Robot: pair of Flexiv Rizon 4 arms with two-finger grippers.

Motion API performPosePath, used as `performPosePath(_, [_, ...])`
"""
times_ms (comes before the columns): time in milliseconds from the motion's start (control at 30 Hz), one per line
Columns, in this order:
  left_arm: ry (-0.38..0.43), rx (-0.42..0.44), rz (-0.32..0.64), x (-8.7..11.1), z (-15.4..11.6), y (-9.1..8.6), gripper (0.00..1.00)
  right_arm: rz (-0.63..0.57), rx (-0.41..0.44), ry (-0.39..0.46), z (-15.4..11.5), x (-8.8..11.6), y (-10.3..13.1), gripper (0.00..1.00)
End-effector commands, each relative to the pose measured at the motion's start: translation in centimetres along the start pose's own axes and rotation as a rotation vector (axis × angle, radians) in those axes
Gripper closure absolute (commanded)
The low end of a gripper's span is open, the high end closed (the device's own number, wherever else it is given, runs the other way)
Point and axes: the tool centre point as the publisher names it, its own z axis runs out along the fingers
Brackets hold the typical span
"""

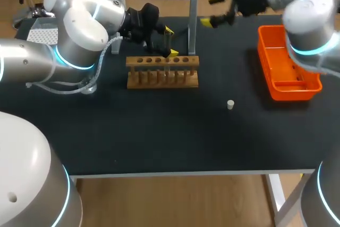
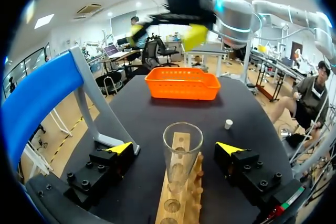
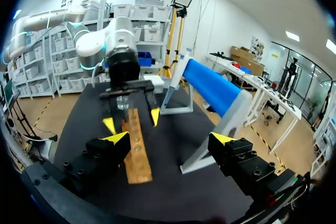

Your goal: Invert the test tube, pick up the pipette, mount the tip to pipette, aspirate from beaker and dispense into the tube, eject the tip, return the pipette, and cap with the stopper.

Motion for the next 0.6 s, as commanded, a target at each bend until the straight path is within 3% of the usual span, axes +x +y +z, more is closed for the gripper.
performPosePath(33, [0.002, -0.004, -0.001, 0.0, 0.0, -0.1, 0.0, 0.035, -0.016, -0.078, -6.6, 5.9, -2.6, 0.0])
performPosePath(267, [0.002, -0.004, -0.001, 0.0, 0.0, -0.1, 0.0, 0.026, 0.008, -0.102, -9.4, 10.3, -5.7, 0.0])
performPosePath(467, [0.002, -0.004, -0.001, 0.0, 0.0, -0.1, 0.0, 0.106, 0.015, -0.091, -11.6, 14.3, -8.4, 0.0])
performPosePath(600, [0.002, -0.004, -0.001, 0.0, 0.0, -0.1, 0.0, 0.106, 0.015, -0.091, -11.6, 14.3, -8.4, 0.0])
